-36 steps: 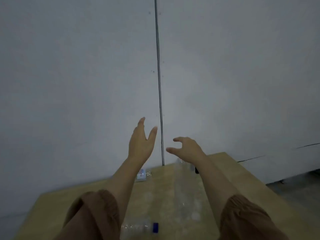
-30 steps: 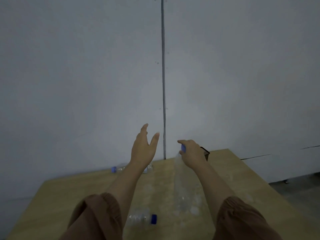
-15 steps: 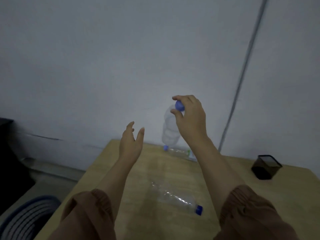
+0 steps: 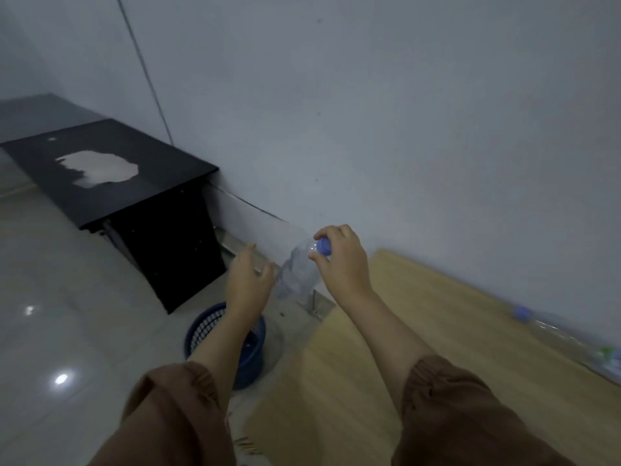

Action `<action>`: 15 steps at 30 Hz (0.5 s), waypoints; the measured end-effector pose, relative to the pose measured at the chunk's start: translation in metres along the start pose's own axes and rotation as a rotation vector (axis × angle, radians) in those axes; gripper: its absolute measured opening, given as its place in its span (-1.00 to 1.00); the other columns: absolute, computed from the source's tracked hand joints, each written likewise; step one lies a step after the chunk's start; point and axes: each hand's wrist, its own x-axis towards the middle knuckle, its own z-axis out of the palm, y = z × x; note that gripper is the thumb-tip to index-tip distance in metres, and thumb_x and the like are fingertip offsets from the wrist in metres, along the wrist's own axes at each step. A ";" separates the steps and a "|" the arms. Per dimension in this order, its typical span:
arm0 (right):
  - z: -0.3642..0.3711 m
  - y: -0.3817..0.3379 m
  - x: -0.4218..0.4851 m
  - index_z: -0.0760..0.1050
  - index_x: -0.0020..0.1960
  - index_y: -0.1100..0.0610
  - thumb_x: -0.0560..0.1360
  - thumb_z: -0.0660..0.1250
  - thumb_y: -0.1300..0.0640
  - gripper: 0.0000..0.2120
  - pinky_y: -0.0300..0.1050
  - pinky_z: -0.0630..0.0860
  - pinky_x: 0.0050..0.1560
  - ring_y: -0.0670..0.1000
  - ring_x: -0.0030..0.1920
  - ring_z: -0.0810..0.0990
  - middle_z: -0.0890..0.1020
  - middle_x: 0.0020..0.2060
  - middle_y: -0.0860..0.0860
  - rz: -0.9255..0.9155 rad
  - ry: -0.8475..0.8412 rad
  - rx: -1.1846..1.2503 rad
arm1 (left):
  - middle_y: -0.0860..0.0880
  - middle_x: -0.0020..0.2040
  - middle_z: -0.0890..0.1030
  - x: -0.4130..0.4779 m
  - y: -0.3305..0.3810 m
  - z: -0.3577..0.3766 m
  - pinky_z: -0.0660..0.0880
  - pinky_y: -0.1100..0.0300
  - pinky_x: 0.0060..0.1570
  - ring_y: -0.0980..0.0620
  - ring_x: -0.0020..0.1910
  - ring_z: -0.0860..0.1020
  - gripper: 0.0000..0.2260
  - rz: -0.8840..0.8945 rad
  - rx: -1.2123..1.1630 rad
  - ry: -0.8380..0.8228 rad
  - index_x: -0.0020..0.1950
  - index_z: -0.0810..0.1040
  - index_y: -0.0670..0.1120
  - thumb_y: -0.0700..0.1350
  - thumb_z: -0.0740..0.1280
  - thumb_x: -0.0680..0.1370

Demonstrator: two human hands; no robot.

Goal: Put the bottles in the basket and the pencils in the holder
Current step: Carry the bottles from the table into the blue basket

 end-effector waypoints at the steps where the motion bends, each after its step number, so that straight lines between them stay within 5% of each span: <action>1: 0.023 -0.004 0.006 0.54 0.08 0.11 0.42 0.44 0.13 -0.75 -0.21 0.40 -0.02 0.04 0.07 0.51 0.52 0.03 0.03 0.018 -0.035 0.010 | -0.15 0.37 0.44 0.012 -0.018 -0.009 0.43 0.13 0.07 -0.07 0.21 0.50 -0.48 -0.005 0.029 -0.024 0.46 0.31 -0.10 -0.11 0.33 0.52; 5: 0.107 -0.019 0.024 0.54 0.05 0.10 0.39 0.47 0.04 -0.72 -0.15 0.43 -0.06 0.05 0.01 0.52 0.53 0.00 0.04 0.078 -0.157 0.053 | -0.09 0.49 0.29 0.049 -0.086 -0.030 0.30 0.17 0.26 -0.06 0.45 0.30 -0.11 0.016 0.173 -0.294 0.54 0.12 -0.04 -0.06 0.53 0.32; 8: 0.155 -0.033 0.036 0.54 0.04 0.06 0.37 0.49 -0.02 -0.69 -0.16 0.48 -0.04 0.02 -0.03 0.55 0.55 0.00 0.02 0.094 -0.233 0.106 | 0.05 0.48 0.28 0.061 -0.123 -0.027 0.30 0.20 0.22 0.07 0.39 0.30 0.06 0.017 0.085 -0.400 0.54 0.07 0.08 0.10 0.60 0.18; 12: 0.203 -0.038 0.049 0.53 0.09 -0.02 0.40 0.46 -0.05 -0.70 -0.18 0.54 -0.01 -0.06 -0.04 0.56 0.55 0.00 -0.07 0.136 -0.300 0.194 | 0.02 0.20 0.52 0.079 -0.158 -0.018 0.54 0.12 -0.01 0.08 0.09 0.52 -0.26 0.040 0.018 -0.283 0.32 0.33 0.09 0.11 0.57 0.23; 15: 0.228 -0.033 0.056 0.47 0.27 -0.04 0.43 0.41 -0.09 -0.57 -0.12 0.54 0.12 -0.07 0.10 0.56 0.54 0.18 -0.05 0.164 -0.381 0.242 | 0.03 0.11 0.50 0.091 -0.185 -0.017 0.45 0.24 -0.15 0.04 0.05 0.51 -0.40 -0.003 -0.030 -0.189 0.24 0.37 0.04 0.02 0.55 0.29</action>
